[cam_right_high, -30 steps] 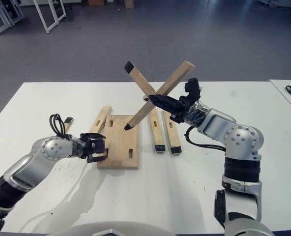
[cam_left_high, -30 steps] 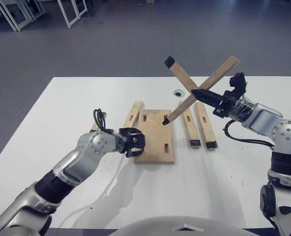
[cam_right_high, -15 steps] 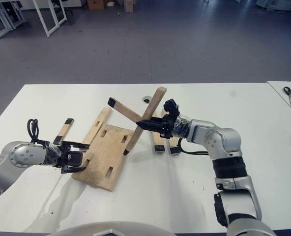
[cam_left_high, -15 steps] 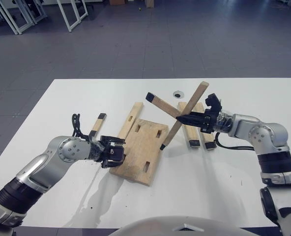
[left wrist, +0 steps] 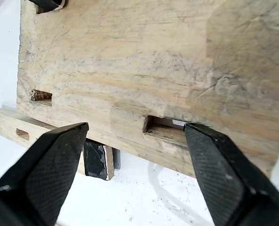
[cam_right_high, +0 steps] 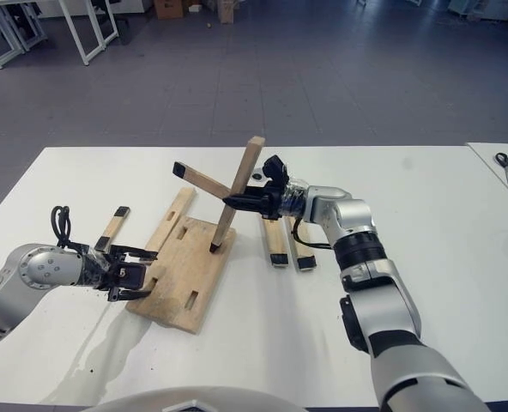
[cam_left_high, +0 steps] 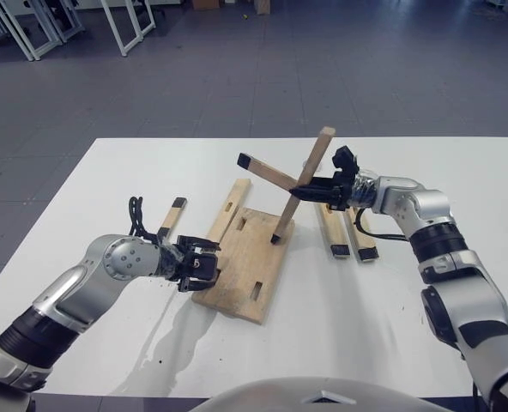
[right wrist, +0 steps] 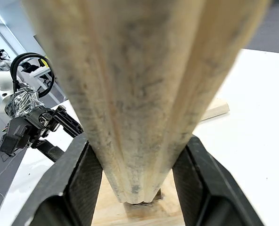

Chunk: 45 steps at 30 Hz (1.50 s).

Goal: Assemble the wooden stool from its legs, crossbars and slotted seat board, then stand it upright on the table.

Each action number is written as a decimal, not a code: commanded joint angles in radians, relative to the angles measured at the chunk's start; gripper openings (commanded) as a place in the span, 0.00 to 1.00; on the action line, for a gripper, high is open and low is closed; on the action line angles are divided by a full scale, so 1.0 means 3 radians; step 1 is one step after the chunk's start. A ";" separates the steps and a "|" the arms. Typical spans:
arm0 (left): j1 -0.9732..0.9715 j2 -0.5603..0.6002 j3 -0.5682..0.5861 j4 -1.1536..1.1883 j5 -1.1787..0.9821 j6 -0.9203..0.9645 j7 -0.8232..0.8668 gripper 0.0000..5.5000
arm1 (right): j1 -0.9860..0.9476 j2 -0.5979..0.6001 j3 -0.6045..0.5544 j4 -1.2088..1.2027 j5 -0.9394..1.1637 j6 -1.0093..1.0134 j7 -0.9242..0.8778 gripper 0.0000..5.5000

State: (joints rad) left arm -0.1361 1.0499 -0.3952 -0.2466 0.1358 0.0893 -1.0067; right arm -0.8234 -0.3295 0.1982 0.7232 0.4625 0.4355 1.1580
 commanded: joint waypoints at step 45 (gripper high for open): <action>0.0356 -0.0531 0.0031 -0.0517 -0.0022 0.0860 0.0003 0.68 | -0.0039 -0.0224 0.1202 0.1520 -0.1344 0.0040 0.0538 0.37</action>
State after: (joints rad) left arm -0.0698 0.9120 -0.3289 -0.4014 0.1239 0.3133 -0.9880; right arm -0.9945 -0.3728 0.4153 0.9366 0.2909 0.2077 1.3378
